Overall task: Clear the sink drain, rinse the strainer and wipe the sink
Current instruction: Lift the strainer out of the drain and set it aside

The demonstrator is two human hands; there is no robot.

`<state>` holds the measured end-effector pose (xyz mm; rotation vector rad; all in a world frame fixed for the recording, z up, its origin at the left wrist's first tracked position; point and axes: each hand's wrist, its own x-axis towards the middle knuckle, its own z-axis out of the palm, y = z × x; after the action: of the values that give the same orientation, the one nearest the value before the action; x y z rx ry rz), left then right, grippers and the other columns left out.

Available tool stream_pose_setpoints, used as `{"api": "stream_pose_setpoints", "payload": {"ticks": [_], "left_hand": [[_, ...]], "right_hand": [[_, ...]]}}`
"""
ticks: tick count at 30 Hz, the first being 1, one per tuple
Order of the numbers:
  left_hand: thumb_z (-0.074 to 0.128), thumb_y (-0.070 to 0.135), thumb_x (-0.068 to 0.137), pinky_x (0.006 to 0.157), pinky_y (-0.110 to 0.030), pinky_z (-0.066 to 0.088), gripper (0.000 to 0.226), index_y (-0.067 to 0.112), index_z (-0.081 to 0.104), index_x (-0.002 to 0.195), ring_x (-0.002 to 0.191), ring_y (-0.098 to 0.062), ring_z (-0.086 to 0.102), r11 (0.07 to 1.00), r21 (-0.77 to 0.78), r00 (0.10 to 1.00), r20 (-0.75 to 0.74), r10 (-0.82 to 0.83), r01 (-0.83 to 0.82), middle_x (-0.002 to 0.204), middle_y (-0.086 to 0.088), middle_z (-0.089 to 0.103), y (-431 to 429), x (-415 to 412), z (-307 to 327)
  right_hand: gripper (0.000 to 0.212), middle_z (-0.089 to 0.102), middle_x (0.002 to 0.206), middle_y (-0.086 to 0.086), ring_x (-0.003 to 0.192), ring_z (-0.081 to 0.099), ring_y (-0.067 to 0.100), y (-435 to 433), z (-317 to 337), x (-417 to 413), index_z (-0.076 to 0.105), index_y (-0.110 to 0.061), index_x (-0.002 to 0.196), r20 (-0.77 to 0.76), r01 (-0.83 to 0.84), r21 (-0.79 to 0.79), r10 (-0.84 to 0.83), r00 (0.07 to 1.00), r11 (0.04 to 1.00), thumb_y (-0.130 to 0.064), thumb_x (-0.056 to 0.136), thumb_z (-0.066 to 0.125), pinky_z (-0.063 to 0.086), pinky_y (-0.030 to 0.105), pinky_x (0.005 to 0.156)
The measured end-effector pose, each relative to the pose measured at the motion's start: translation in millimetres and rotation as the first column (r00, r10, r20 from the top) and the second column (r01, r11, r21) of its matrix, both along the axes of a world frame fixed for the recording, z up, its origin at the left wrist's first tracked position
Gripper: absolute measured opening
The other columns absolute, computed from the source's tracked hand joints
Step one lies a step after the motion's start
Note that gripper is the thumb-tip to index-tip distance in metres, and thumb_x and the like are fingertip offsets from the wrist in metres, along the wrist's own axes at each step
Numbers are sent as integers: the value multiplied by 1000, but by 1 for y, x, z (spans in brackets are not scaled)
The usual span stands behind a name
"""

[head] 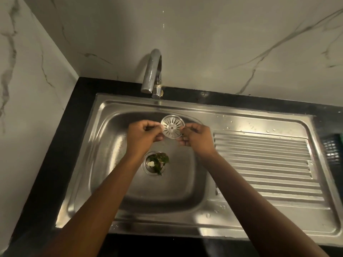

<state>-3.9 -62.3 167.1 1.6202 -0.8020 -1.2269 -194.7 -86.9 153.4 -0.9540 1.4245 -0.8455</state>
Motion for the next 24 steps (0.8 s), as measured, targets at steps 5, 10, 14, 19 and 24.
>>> {"api": "stream_pose_setpoints", "payload": {"ticks": [5, 10, 14, 19, 24], "left_hand": [[80, 16, 92, 69, -27, 64, 5, 13, 79, 95, 74, -19, 79, 999, -40, 1000, -11, -22, 21, 77, -4, 80, -16, -13, 0], [75, 17, 96, 73, -31, 64, 4, 15, 78, 97, 78, -17, 77, 1000, 11, 998, 60, -24, 23, 84, -5, 80, -5, -7, -13], [74, 17, 96, 69, -25, 62, 5, 13, 78, 98, 75, -12, 75, 998, 64, 996, 90, -1, -5, 84, -4, 79, 11, 8, -25], [74, 18, 96, 71, -25, 61, 4, 17, 77, 94, 80, -16, 76, 994, 108, 980, 197, -15, -6, 87, -6, 79, 25, 32, -36], [74, 18, 95, 78, -34, 63, 6, 21, 78, 92, 84, -20, 78, 990, 140, 968, 244, -48, 13, 88, -5, 80, 34, 49, -46]], "right_hand": [[6, 79, 75, 12, 64, 77, 22, -51, -6, -31, 74, -7, 90, 4, 197, 50, -198, 980, 979, -5, 95, 71, 61, 29, 57], [11, 76, 98, 24, 81, 79, 33, -103, -18, -48, 70, -2, 91, 34, 376, 162, -386, 922, 912, 7, 88, 76, 66, 39, 69], [13, 74, 102, 23, 87, 78, 34, -122, -29, -49, 66, -3, 88, -7, 452, 199, -460, 888, 870, 7, 89, 75, 62, 28, 60], [14, 77, 98, 21, 76, 81, 29, -128, -37, -50, 67, -5, 91, -25, 451, 191, -455, 890, 872, 1, 87, 80, 66, 33, 70], [22, 79, 90, 14, 77, 81, 26, -117, -35, -53, 69, -6, 102, -30, 439, 160, -440, 898, 884, -16, 89, 83, 67, 37, 73]]}}
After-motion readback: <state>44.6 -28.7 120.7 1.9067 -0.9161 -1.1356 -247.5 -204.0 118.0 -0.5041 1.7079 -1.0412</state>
